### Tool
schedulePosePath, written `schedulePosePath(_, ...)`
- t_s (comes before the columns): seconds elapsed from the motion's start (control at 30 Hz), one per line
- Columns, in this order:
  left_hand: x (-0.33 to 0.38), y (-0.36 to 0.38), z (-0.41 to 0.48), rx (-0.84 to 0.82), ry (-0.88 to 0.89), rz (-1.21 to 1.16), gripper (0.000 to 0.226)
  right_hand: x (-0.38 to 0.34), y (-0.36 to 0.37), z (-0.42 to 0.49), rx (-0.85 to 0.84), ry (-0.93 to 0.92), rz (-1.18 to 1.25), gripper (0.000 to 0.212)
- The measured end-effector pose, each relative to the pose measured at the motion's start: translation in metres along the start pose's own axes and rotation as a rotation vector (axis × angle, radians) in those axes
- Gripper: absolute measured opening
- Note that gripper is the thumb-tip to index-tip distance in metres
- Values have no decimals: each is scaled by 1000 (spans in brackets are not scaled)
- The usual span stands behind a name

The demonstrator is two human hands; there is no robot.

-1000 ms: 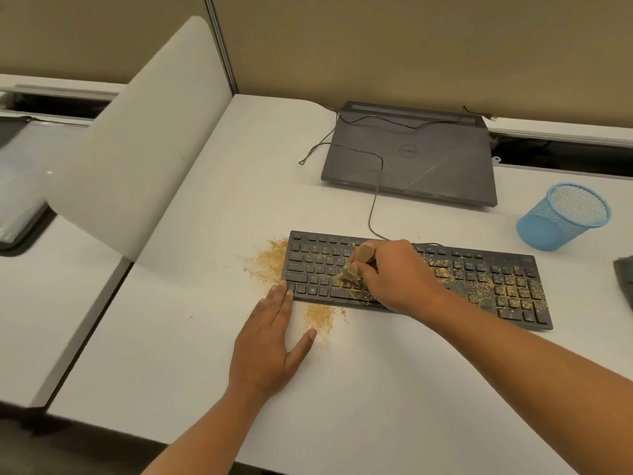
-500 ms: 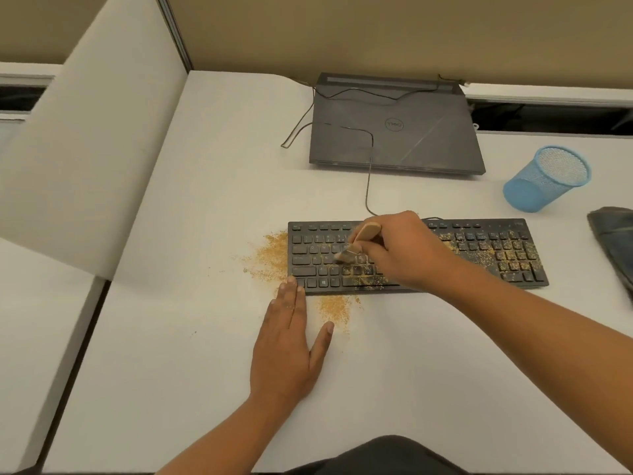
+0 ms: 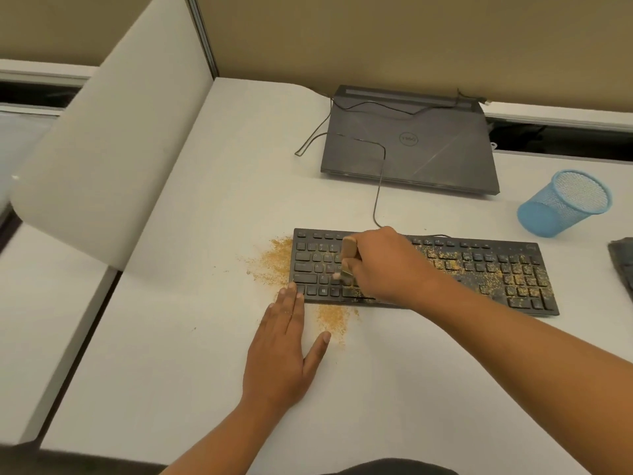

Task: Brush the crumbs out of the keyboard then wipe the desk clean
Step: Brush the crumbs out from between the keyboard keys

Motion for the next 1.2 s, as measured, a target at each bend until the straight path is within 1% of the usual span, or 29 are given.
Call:
schedulePosePath(0.1, 1, -2, 0, 2, 2, 4, 74, -6, -3, 2, 0, -24, 112, 13)
schedulePosePath(0.17, 1, -2, 0, 6, 3, 6, 74, -10, 1, 3, -22, -39, 55, 14)
schedulePosePath(0.23, 1, -2, 0, 6, 3, 5, 74, -8, 1, 5, -22, -21, -46, 16)
schedulePosePath(0.27, 1, -2, 0, 9, 2, 4, 74, -7, -2, 7, -16, -13, -59, 16)
schedulePosePath(0.4, 1, -2, 1, 14, 9, -6, 75, -9, -12, 17, 53, -25, 130, 13)
schedulePosePath(0.43, 1, -2, 0, 18, 10, -8, 74, -10, -10, 19, 44, -30, 125, 14)
schedulePosePath(0.53, 0, -1, 0, 14, 11, -15, 74, -7, -10, 24, -23, -6, -11, 17)
schedulePosePath(0.57, 0, 0, 1, 16, 8, -15, 74, -8, -14, 26, -22, 0, -26, 18)
schedulePosePath(0.67, -2, 1, 1, 5, 6, -14, 74, -12, -25, 34, 68, -29, 79, 16)
schedulePosePath(0.7, -2, 2, 0, 5, 5, -13, 74, -14, -24, 36, 64, -36, 89, 14)
schedulePosePath(0.8, -2, 2, 1, 1, 1, -17, 74, -15, -14, 39, -22, -31, -17, 15)
schedulePosePath(0.87, -2, 2, 1, 7, 3, -20, 74, -15, -16, 43, -36, -25, -75, 17)
schedulePosePath(1.0, -3, 3, 1, -1, 8, -16, 73, -17, -20, 47, 85, -6, 65, 16)
schedulePosePath(1.1, -2, 3, 1, -6, 4, -10, 73, -21, -8, 43, 33, -9, 109, 20)
schedulePosePath(1.2, -2, 2, 1, -7, -4, -2, 74, -18, -12, 43, 93, 16, 168, 16)
Point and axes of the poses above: each hand's wrist, its own z-axis towards the middle knuckle, its own y-axis out of the palm, x = y × z, the point moved 3 cm from there along z, towards the middle knuckle, and after that the axes turned 12 degrees about y, right-handed, at the moved point
